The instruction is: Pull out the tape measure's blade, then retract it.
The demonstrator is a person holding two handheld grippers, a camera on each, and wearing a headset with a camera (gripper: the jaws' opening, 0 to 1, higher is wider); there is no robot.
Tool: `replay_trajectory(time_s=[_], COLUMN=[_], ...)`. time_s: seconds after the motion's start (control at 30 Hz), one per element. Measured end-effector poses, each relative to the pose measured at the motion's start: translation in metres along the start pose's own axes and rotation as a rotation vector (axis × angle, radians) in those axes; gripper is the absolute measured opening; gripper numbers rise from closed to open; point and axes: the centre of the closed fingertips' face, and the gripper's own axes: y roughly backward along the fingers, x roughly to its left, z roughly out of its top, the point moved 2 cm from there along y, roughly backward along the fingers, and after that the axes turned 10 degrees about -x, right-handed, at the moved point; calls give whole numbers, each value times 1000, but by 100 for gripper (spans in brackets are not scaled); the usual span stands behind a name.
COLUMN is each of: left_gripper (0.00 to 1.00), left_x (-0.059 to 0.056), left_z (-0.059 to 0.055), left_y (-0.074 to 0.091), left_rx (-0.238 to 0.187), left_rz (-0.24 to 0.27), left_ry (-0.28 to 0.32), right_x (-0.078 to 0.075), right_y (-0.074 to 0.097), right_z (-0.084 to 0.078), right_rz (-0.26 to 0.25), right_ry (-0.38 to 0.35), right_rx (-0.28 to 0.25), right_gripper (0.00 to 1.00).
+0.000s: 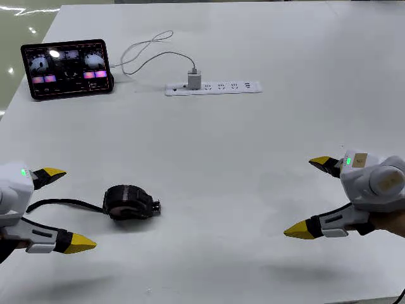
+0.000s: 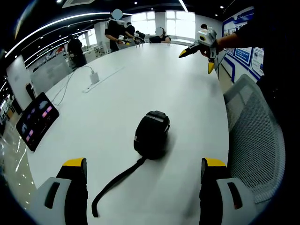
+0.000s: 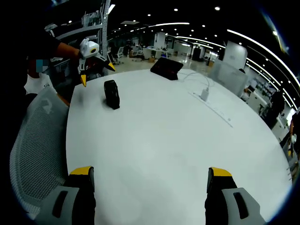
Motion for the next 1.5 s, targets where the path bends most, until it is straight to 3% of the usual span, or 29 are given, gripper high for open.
replay_trajectory(time_s=[0.17, 0.27, 0.57, 0.73, 1.03, 1.2, 1.33, 1.5], left_gripper=[99, 98, 93, 89, 79, 71, 62, 49], left_x=[0, 0, 0, -2, -7, -10, -15, -18], left_z=[4, 5, 13, 20, 27, 26, 15, 11], left_y=[-8, -16, -36, -48, -66, -74, -79, -84], left_rx=[20, 51, 129, 148, 166, 190, 260, 263], left_rz=[-32, -63, -165, -204, -242, -259, -290, -323], left_ry=[-43, -86, -174, -220, -269, -285, -275, -284], right_x=[7, 13, 16, 26, 44, 50, 54, 57], right_y=[-10, -19, -49, -67, -93, -104, -113, -124], right_z=[8, 10, 35, 51, 54, 60, 65, 70], right_rz=[49, 86, 130, 186, 243, 262, 280, 297], right_ry=[23, 90, 111, 102, 138, 150, 155, 166], right_rx=[-1, 17, -38, -76, -46, -53, -56, -53], right_gripper=[99, 99, 99, 99, 99, 99, 99, 99])
